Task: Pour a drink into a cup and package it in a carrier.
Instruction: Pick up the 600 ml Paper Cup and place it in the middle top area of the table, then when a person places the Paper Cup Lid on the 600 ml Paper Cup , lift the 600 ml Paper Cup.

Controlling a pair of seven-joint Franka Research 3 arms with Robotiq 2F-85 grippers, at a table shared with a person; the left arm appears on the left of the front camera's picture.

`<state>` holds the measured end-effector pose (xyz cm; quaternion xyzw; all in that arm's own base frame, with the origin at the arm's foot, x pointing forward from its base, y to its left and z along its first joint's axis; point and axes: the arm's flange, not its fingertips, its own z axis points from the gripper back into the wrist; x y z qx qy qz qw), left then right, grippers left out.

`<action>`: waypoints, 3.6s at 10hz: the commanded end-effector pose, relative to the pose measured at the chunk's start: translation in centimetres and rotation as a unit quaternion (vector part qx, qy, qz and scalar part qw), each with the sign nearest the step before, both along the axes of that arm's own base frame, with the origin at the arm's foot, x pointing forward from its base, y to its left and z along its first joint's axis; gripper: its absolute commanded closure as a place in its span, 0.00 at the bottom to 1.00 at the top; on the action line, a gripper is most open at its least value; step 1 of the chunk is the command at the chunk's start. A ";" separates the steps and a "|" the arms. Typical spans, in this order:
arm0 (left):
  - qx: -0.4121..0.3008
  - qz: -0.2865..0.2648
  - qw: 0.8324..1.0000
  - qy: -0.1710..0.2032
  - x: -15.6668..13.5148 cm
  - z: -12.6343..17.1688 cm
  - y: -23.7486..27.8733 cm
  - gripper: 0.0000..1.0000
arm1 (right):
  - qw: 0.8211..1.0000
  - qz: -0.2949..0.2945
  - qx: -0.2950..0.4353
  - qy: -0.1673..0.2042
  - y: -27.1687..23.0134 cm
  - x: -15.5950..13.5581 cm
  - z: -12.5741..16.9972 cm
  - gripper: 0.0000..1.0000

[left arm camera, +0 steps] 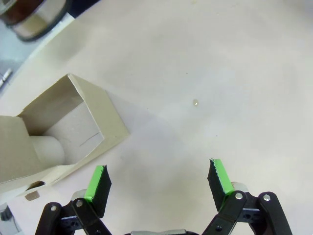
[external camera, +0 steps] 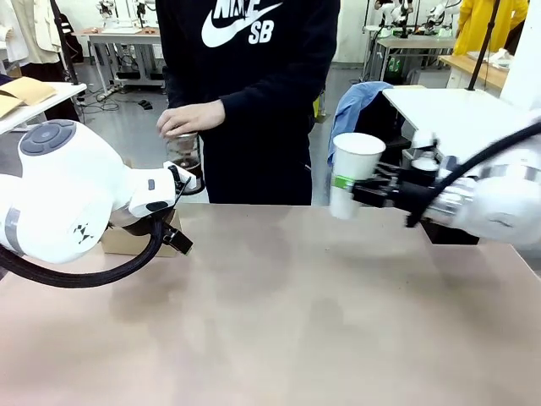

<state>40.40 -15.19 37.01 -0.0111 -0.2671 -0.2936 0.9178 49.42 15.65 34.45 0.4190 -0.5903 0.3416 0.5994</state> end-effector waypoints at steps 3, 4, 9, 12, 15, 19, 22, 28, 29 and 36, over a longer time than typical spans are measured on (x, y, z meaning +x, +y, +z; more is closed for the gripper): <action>-0.001 0.000 1.000 0.000 0.0 0.0 0.0 0.00 | 1.000 -0.021 -0.011 0.013 4.0 7.6 -4.8 0.16; -0.001 0.000 1.000 0.000 0.0 0.0 0.0 0.00 | 1.000 -0.021 -0.003 0.022 4.0 8.1 -5.3 0.16; -0.001 0.000 1.000 0.000 0.0 0.0 0.0 0.00 | 1.000 -0.006 -0.008 0.028 3.5 8.3 -6.4 0.16; -0.001 0.000 1.000 0.000 0.0 0.0 0.0 0.00 | 1.000 -0.006 -0.008 0.028 3.5 8.3 -6.4 0.16; -0.001 0.000 1.000 0.000 0.0 0.0 0.0 0.00 | 1.000 -0.006 -0.008 0.028 3.5 8.3 -6.4 0.16; -0.001 0.000 1.000 0.000 0.0 0.0 0.0 0.00 | 1.000 -0.006 -0.008 0.028 3.5 8.3 -6.4 0.16; -0.001 0.000 1.000 0.000 0.0 0.0 0.0 0.00 | 1.000 -0.006 -0.008 0.028 3.5 8.3 -6.4 0.16; -0.001 0.000 1.000 0.000 0.0 0.0 0.0 0.00 | 1.000 -0.006 -0.008 0.028 3.5 8.3 -6.4 0.16; -0.001 0.000 1.000 0.000 0.0 0.0 0.0 0.00 | 1.000 -0.006 -0.008 0.028 3.5 8.3 -6.4 0.16; -0.001 0.000 1.000 0.000 0.0 0.0 0.0 0.00 | 1.000 -0.006 -0.008 0.028 3.5 8.3 -6.4 0.16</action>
